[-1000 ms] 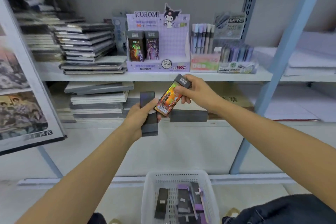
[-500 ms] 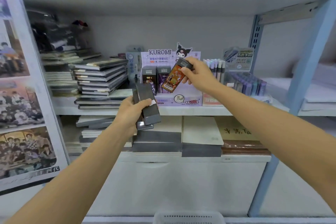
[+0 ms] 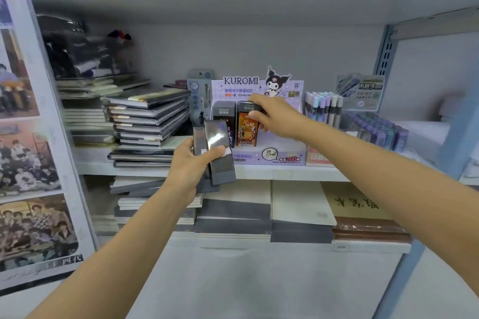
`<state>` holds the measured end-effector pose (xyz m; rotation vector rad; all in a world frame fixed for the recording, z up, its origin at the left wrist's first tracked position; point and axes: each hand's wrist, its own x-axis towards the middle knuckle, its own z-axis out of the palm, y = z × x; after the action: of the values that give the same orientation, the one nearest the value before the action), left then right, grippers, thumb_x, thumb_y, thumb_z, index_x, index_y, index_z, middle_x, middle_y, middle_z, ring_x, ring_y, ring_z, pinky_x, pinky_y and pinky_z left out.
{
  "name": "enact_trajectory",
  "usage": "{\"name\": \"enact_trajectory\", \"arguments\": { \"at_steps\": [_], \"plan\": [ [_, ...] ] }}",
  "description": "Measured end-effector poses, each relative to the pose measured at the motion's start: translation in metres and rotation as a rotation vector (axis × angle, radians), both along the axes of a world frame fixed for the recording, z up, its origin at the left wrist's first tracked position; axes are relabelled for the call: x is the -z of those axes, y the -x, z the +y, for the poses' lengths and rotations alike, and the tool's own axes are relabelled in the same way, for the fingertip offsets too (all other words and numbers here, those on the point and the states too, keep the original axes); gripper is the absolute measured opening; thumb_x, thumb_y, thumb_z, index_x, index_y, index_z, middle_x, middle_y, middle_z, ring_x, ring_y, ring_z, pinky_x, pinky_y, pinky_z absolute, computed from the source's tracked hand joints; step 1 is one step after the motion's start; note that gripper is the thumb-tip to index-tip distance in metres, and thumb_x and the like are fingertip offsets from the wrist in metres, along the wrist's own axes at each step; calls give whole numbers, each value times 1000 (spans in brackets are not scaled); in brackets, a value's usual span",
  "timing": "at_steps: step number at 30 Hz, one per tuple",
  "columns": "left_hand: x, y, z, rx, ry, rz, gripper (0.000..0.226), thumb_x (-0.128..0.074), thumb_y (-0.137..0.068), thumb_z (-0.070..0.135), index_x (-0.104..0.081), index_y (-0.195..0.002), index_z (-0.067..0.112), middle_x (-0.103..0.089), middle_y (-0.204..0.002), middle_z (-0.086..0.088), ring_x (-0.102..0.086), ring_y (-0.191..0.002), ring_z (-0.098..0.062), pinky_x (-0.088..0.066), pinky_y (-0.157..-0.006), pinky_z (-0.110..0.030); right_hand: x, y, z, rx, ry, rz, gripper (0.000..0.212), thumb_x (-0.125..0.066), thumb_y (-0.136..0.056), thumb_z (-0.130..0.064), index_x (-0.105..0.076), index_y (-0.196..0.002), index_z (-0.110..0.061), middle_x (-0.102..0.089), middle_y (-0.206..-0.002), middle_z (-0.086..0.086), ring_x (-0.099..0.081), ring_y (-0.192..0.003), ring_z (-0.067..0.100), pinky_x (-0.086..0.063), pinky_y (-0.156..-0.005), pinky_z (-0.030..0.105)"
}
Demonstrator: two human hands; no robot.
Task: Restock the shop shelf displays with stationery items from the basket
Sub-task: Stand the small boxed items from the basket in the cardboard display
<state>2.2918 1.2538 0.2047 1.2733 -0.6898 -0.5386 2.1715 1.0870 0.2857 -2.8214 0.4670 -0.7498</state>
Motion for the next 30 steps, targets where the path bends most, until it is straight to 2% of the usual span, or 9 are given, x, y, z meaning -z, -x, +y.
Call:
{"name": "enact_trajectory", "arguments": {
  "at_steps": [3,6,11,15,17,19,21,24,30],
  "plan": [
    [-1,0,1,-10,-10,-11,27,-79,-78,17,-64,-100,20,-74,-94,-4,-71,-90,-30,-57,-77,-53,8,-7,2,-6,28,-160,31,-55,-97,-16,-45,-126,-19,-60,-90,5,-56,-69,14,-48,-66,27],
    [0,1,2,-10,-16,-17,27,-79,-78,17,-64,-100,20,-74,-97,-6,-70,-92,-32,-55,-83,-55,18,-7,-1,16,45,-315,27,-62,-92,-14,-53,-118,-17,-52,-108,-1,-52,-70,9,-43,-74,25],
    [-1,5,5,3,-18,-20,34,-79,-78,17,-63,-107,18,-73,-101,-6,-70,-94,-33,-55,-83,-54,30,-4,1,99,53,-314,29,-64,-92,-17,-60,-120,-17,-44,-117,2,-53,-79,18,-51,-78,37],
    [-3,9,7,7,-20,-38,35,-79,-77,14,-63,-109,16,-73,-101,-5,-70,-94,-29,-56,-82,-51,26,2,12,95,16,-375,35,-63,-92,-25,-57,-125,-16,-42,-125,2,-51,-82,12,-48,-82,29],
    [-4,12,7,28,5,-64,38,-78,-78,11,-63,-112,13,-73,-102,-4,-71,-91,-20,-58,-78,-37,25,5,21,7,-158,-477,32,-63,-92,-24,-58,-122,-14,-52,-119,3,-52,-73,7,-46,-77,23],
    [-4,17,7,55,11,-104,40,-78,-78,10,-63,-115,11,-74,-103,-4,-71,-88,-14,-56,-73,-23,24,8,32,-93,-434,-491,27,-63,-92,-25,-60,-116,-15,-62,-105,3,-54,-59,4,-46,-58,19],
    [-4,23,6,79,4,-118,39,-79,-77,11,-64,-114,13,-75,-101,-3,-71,-91,-17,-56,-78,-26,26,9,39,-140,-637,-391,29,-66,-91,-25,-61,-117,-13,-65,-91,2,-55,-50,6,-45,-46,19],
    [-5,29,5,110,5,-109,37,-80,-77,14,-65,-111,13,-75,-98,-3,-71,-89,-17,-56,-75,-27,28,12,42,-189,-695,-363,22,-67,-90,-15,-65,-111,-10,-63,-68,2,-55,-50,8,-46,-48,21],
    [-10,33,9,87,-28,-10,27,-79,-78,20,-67,-102,18,-77,-87,2,-72,-71,-8,-53,-54,-18,28,32,34,-157,-632,-462,16,-59,-95,-15,-53,-110,-19,-54,-70,6,-52,-61,15,-46,-59,27]
  ]
}}
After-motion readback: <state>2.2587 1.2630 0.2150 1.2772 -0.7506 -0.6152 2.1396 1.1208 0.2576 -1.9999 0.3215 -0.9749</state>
